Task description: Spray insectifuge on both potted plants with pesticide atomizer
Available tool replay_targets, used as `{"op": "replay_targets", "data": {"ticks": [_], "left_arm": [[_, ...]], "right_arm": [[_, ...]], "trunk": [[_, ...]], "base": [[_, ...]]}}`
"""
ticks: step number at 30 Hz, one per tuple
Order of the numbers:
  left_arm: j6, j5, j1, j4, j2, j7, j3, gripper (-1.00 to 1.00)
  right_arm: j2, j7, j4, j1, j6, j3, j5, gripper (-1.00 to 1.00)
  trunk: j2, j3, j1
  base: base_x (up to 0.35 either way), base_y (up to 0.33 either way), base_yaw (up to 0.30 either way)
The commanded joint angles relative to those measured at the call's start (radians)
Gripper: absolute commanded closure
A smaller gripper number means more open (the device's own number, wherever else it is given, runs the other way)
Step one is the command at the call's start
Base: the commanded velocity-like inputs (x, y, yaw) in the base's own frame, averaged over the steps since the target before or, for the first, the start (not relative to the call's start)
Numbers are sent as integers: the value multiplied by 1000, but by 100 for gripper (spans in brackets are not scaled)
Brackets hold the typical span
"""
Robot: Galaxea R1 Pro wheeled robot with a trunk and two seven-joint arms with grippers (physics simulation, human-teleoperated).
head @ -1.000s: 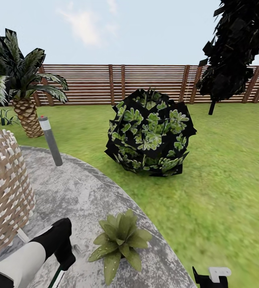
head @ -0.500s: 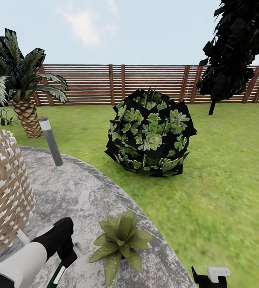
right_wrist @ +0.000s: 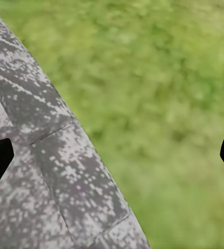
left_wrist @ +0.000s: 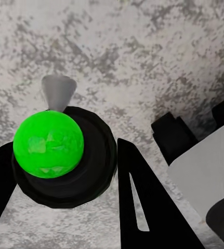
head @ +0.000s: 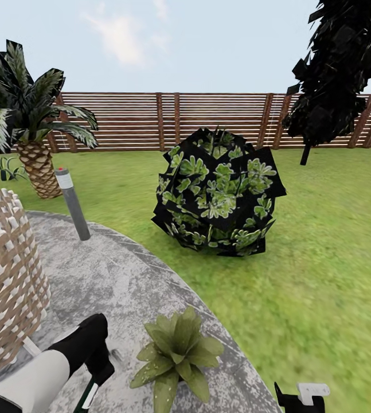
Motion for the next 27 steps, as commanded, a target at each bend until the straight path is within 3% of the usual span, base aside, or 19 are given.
{"op": "replay_targets", "data": {"ticks": [1, 6, 8, 16, 22, 27], "left_arm": [[1, -13, -2, -4, -11, -10, -4, 100], [8, -16, -19, -72, -63, -9, -5, 100], [11, -16, -21, -99, -68, -11, -5, 100], [6, -16, -5, -90, -45, -9, 1, 100], [11, -14, -5, -98, -48, -13, 2, 100], [12, -14, -5, -101, -51, -11, 0, 100]], "right_arm": [[0, 8, 1, -1, -3, -9, 3, -100], [0, 8, 0, -1, -3, -9, 3, -100], [0, 8, 0, -1, -3, -9, 3, -100], [0, 8, 1, -1, -3, -8, 3, -100], [0, 9, 1, -1, -3, -7, 4, -100], [0, 9, 1, -1, -3, -7, 4, -100]], "trunk": [[0, -1, 0], [0, -1, 0], [0, -1, 0], [0, -1, 0], [0, -1, 0], [0, -1, 0]], "base": [[7, 5, 0], [2, 1, 0], [0, 0, 0], [0, 0, 0], [-135, -93, 2], [-265, -147, 196]]}}
